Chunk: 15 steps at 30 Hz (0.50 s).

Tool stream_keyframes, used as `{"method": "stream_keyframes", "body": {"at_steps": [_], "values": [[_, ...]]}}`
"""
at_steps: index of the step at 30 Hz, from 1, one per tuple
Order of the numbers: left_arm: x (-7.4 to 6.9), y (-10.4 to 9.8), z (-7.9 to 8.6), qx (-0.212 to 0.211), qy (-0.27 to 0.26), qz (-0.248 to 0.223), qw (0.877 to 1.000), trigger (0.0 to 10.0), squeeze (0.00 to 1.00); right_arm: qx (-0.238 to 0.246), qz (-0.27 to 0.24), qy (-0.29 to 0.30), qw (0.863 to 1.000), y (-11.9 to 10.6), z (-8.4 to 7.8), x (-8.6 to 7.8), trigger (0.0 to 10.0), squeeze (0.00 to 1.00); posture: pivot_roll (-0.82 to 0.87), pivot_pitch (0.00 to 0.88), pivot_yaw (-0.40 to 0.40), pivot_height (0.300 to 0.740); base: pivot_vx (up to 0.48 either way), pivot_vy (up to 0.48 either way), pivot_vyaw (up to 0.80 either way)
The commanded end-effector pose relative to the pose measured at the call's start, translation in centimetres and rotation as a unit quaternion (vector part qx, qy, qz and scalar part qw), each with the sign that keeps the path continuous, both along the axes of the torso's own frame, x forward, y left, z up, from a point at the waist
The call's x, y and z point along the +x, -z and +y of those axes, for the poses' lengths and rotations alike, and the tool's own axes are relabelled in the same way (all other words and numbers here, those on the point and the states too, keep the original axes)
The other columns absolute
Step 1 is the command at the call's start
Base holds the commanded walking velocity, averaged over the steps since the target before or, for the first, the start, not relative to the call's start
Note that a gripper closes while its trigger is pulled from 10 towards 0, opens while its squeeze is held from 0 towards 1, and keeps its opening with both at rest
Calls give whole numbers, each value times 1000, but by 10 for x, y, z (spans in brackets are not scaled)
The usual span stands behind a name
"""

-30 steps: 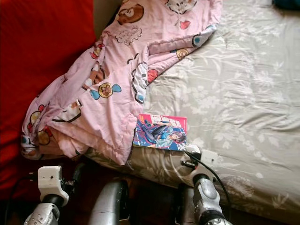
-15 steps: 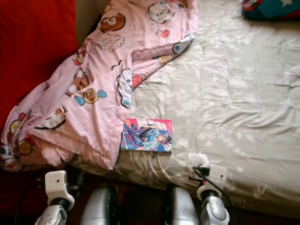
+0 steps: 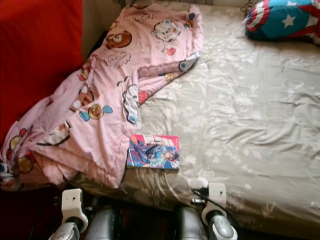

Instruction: Clean up the room

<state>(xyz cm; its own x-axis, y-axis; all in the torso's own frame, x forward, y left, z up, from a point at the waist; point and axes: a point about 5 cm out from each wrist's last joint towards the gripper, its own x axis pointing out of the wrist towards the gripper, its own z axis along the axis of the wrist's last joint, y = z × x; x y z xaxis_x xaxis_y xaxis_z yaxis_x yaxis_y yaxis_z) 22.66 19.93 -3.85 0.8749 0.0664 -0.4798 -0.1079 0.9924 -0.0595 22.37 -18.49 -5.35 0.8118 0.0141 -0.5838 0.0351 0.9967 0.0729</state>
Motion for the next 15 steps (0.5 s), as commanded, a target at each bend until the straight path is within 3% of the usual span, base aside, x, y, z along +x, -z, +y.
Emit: {"method": "stream_keyframes", "body": {"at_steps": [1,6,15], "values": [[-13,13,1,8,3,47,999,10000,0,-9,48,-3,999,12,0,-16,10000,0,-36,86,-20,702,0,0,0],[-16,19,-4,10,16,70,997,10000,0,-16,69,-14,997,16,0,-21,10000,0,-29,62,-17,722,0,0,0],[-51,43,0,-3,-17,162,987,10000,0,-15,100,-15,995,23,7,-30,10000,0,-36,3,-13,740,0,0,0]]}}
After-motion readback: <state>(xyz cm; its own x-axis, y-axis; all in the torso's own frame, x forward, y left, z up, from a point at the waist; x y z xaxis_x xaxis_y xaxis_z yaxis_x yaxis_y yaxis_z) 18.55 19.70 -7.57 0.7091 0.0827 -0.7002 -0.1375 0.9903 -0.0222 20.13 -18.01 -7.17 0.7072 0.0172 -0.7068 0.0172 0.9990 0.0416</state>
